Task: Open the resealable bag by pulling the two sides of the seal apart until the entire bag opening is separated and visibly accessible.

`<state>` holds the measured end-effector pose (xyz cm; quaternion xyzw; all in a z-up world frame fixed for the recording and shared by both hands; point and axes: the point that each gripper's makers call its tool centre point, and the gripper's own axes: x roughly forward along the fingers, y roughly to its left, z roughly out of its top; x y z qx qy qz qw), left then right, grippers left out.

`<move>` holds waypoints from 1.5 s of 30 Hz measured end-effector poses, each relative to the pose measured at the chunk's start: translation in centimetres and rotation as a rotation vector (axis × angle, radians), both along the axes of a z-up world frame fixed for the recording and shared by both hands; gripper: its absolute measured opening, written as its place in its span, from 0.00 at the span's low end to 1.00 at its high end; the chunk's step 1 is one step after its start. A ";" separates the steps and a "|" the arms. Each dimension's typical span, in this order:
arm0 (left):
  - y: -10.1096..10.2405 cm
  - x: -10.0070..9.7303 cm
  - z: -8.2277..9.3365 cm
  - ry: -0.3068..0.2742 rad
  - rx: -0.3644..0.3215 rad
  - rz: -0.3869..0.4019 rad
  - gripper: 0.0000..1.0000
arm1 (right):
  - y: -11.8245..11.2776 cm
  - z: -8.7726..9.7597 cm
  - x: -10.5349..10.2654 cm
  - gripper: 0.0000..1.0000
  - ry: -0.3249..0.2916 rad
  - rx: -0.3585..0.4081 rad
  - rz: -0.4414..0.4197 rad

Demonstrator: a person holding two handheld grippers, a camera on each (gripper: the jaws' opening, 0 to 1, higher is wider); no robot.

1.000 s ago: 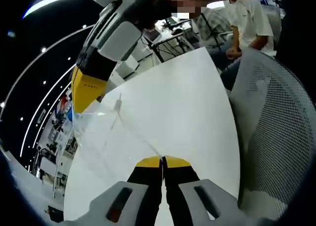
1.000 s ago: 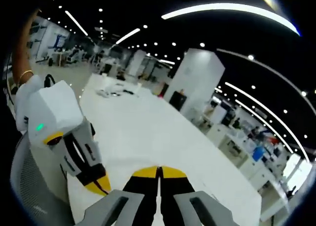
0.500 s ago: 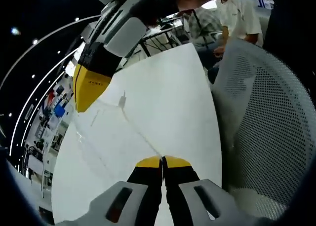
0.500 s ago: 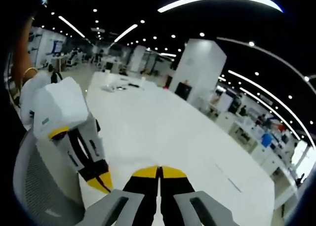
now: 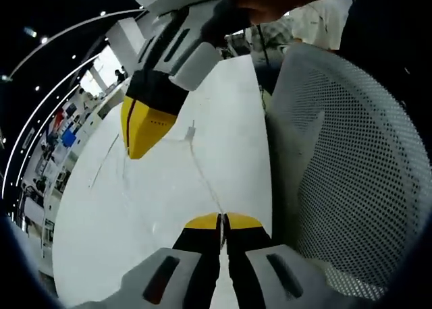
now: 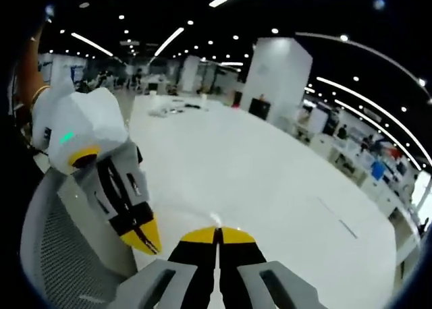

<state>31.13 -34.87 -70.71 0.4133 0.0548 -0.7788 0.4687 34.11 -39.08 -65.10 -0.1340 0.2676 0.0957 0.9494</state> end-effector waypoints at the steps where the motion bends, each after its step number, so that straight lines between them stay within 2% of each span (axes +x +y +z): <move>1: 0.0 0.0 0.1 0.005 -0.002 0.006 0.03 | 0.1 -0.2 0.0 0.00 0.002 0.005 0.001; 3: 0.0 0.2 0.4 0.030 -0.012 0.029 0.03 | 0.5 -1.1 -0.1 0.00 0.013 0.018 -0.005; 7: 0.1 0.6 0.7 0.031 -0.030 0.061 0.08 | 0.8 -2.1 -0.1 0.00 0.034 0.014 -0.004; 9: 0.1 0.7 1.0 0.035 -0.044 0.068 0.12 | 0.7 -2.3 0.1 0.00 0.038 0.011 -0.008; 13: 0.1 0.9 1.9 0.072 -0.074 0.105 0.15 | 0.3 -2.7 0.3 0.00 0.051 -0.023 -0.004; 20: 0.3 2.2 3.8 0.118 -0.143 0.210 0.24 | -0.9 -3.2 1.1 0.00 0.064 -0.018 -0.034; 22: 0.7 3.1 4.3 0.125 -0.160 0.255 0.29 | -1.6 -3.6 1.6 0.00 0.074 -0.029 -0.042; 25: 1.1 3.8 4.9 0.144 -0.198 0.282 0.37 | -2.4 -3.7 2.2 0.00 0.077 -0.049 -0.048; 30: 2.5 5.1 4.8 0.145 -0.185 0.335 0.40 | -3.9 -3.6 3.5 0.00 0.074 -0.085 -0.056; 33: 3.3 5.9 4.9 0.185 -0.192 0.390 0.43 | -4.7 -3.6 4.0 0.00 0.076 -0.102 -0.058; 35: 3.6 6.4 5.2 0.228 -0.222 0.434 0.49 | -5.4 -3.7 4.4 0.00 0.084 -0.146 -0.043; 38: 4.1 7.5 5.8 0.270 -0.260 0.512 0.54 | -6.2 -4.0 4.8 0.00 0.090 -0.164 -0.042; 42: 5.3 8.7 5.8 0.257 -0.257 0.552 0.56 | -7.0 -4.5 5.6 0.00 0.097 -0.175 -0.045; 45: 6.0 9.5 5.7 0.276 -0.248 0.588 0.59 | -7.4 -5.0 6.2 0.00 0.113 -0.187 -0.046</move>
